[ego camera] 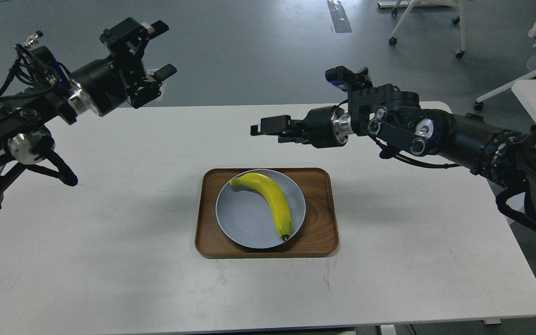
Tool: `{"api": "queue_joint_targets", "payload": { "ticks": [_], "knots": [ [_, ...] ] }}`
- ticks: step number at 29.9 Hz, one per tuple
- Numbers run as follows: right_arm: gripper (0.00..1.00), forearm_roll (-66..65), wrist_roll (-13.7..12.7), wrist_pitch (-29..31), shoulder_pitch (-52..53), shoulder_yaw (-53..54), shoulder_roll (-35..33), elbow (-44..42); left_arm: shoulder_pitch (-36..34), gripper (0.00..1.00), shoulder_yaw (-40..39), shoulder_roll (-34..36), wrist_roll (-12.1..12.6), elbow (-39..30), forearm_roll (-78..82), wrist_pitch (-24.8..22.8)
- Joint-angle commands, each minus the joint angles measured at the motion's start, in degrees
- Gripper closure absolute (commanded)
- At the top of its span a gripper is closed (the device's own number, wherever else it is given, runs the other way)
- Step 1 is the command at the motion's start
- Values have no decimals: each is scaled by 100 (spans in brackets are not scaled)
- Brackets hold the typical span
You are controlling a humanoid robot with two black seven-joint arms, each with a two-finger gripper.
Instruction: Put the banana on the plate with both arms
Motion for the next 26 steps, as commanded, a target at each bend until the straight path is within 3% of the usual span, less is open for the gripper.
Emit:
{"api": "queue_joint_targets", "payload": {
  "ticks": [1,6,11,18,21,26],
  "knots": [
    [1,798,0,1,-572,1057,-614,-48,105,2,-245,-99,0,44,-40,40],
    [0,1352,0,1,-1345,2165,-1116,-57,369,2,-684,-310,0,70,-49,75],
    [0,1924,0,1,-1961,2913,-1204,-119,825,2,-1220,-739,0,105,-49,338],
    [0,2215,0,1,-2199,3037,-1239,-119,1257,2,-1740,-1715,0,929,-49,400],
    [0,2285,0,1,-2261,3046,-1257,-110,1292,2,-1740,-1936,0,1291,-57,391],
    [0,2321,0,1,-2340,3046,-1275,-110,1292,2,-1731,-2015,0,1327,-58,391]
  ]
}}
